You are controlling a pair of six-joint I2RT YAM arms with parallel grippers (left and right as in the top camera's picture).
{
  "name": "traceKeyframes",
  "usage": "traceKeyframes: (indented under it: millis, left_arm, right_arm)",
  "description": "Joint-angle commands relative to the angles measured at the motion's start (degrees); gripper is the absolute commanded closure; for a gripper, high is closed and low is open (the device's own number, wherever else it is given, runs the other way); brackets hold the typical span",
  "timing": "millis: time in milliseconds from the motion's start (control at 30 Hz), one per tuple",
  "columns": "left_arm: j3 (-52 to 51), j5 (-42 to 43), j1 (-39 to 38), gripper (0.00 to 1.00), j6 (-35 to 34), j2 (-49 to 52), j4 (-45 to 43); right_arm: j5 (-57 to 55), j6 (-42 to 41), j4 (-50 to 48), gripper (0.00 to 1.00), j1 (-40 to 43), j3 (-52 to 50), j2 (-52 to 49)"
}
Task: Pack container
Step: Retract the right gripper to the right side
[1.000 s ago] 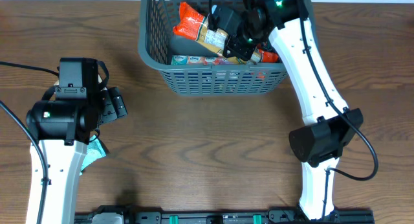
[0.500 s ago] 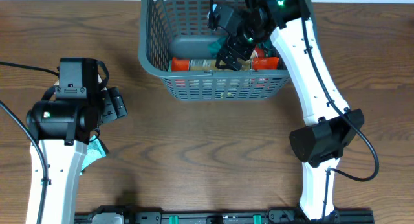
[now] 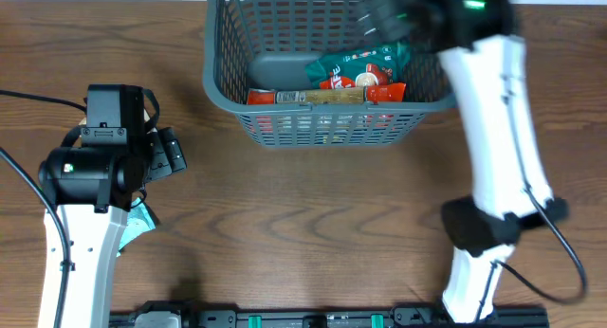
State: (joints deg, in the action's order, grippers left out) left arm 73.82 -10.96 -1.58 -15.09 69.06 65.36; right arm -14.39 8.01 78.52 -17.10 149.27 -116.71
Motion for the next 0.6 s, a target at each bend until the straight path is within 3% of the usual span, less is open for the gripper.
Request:
traceKeyframes:
  millis: [0, 233, 567]
  left_arm:
    - [-0.4, -1.1, 0.3, 0.02, 0.5, -0.2, 0.0]
    - [-0.4, -1.1, 0.3, 0.01, 0.5, -0.2, 0.0]
    - [-0.4, -1.1, 0.3, 0.01, 0.5, -0.2, 0.0]
  right_arm:
    - [-16.1, -15.0, 3.7, 0.01, 5.4, 1.9, 5.8]
    - [-17.1, -28.6, 14.5, 0.01, 21.1, 1.9, 10.7]
    - [-12.8, -28.5, 18.8, 0.01, 33.8, 1.2, 11.4]
